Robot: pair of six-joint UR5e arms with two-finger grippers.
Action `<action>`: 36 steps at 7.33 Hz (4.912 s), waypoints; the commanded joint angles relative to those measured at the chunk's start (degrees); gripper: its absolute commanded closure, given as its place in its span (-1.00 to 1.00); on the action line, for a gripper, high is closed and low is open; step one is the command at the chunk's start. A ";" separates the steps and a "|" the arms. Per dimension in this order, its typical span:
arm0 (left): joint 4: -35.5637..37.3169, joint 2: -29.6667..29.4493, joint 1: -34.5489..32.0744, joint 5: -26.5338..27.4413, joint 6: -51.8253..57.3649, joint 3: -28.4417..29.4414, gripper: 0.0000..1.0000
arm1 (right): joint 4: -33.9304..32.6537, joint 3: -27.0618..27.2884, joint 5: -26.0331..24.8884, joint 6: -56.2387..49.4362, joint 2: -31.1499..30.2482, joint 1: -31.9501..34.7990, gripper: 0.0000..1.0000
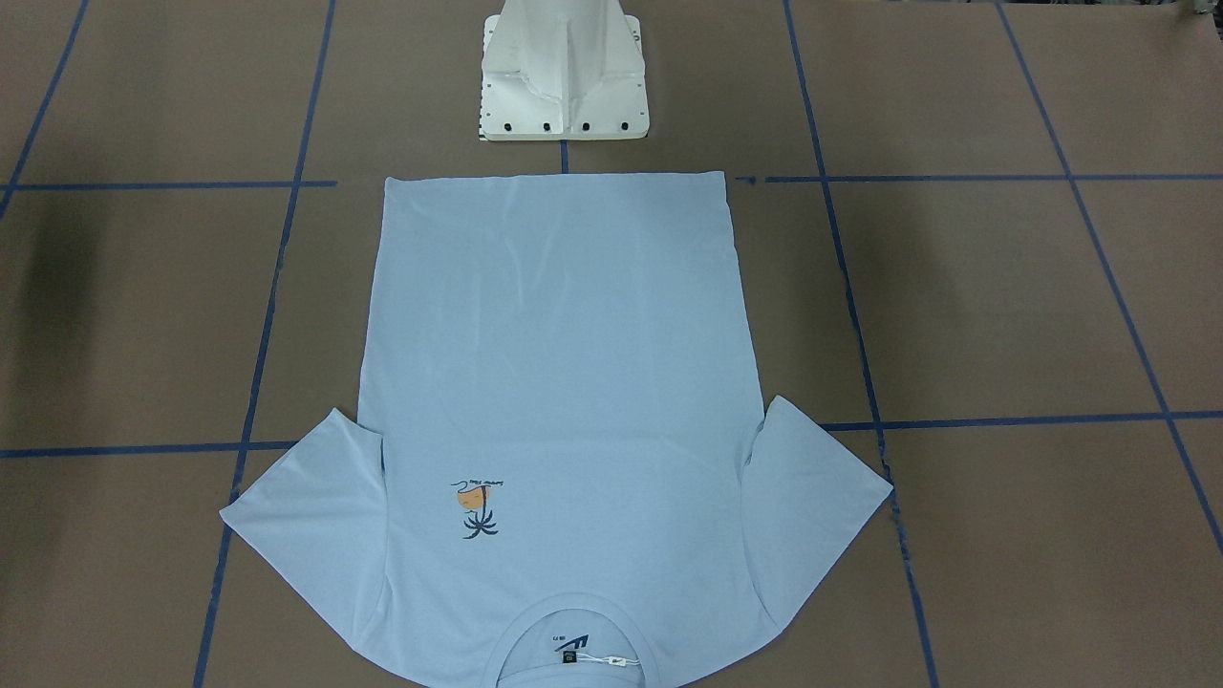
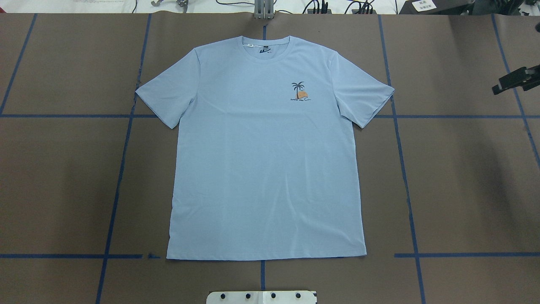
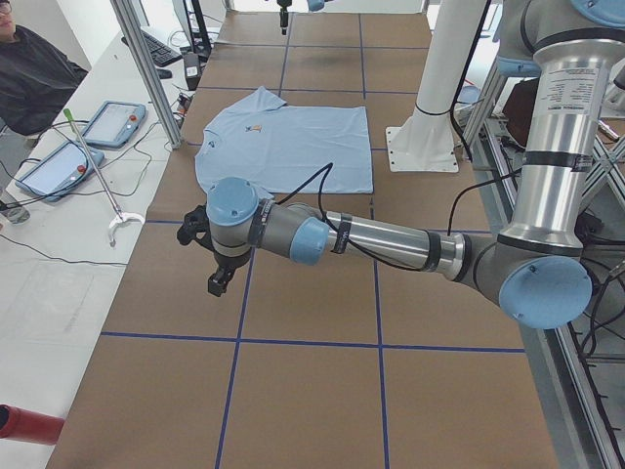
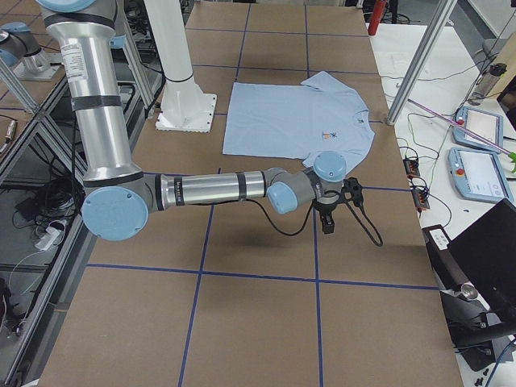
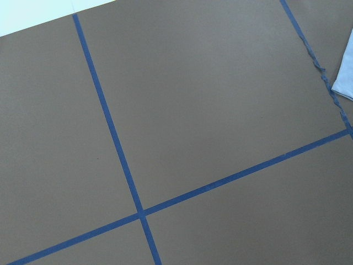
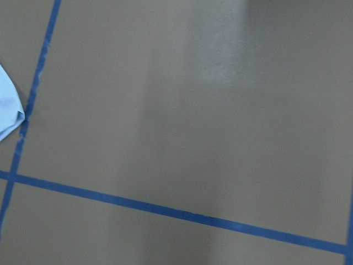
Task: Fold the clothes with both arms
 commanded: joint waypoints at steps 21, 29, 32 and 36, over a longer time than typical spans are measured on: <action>-2.44 -0.01 0.15 -0.20 -0.07 0.88 -1.00 | 1.71 -21.88 -11.25 11.12 24.09 -16.65 1.00; -2.35 0.08 0.06 -0.11 -0.07 1.06 -1.00 | 2.49 -34.79 -24.76 37.75 49.24 -28.16 1.00; -2.35 -0.36 0.06 -0.11 -0.24 0.97 -1.00 | 8.39 -39.73 -28.21 37.67 50.02 -29.21 -0.98; -3.22 -6.66 2.50 0.59 -10.27 3.86 -1.00 | 8.77 -32.56 -21.59 40.29 46.00 -29.05 -1.00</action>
